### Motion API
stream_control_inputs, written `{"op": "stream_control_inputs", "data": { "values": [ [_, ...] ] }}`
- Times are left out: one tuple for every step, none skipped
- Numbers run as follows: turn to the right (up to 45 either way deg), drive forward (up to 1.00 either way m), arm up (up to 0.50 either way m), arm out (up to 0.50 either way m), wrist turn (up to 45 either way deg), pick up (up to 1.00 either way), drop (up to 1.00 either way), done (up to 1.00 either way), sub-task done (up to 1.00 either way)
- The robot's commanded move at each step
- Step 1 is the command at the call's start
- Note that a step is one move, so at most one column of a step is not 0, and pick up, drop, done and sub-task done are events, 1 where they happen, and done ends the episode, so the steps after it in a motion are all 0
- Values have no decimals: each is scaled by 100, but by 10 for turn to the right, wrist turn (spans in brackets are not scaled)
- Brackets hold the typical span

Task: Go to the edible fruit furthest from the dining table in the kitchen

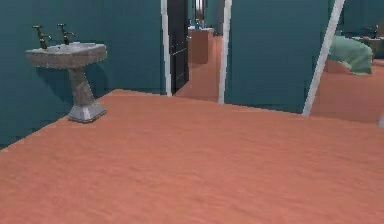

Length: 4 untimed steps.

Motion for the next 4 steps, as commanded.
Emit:
{"op": "stream_control_inputs", "data": {
  "values": [
    [0,100,0,0,0,0,0,0,0],
    [30,0,0,0,0,0,0,0,0],
    [0,100,0,0,0,0,0,0,0],
    [0,100,0,0,0,0,0,0,0]
  ]
}}
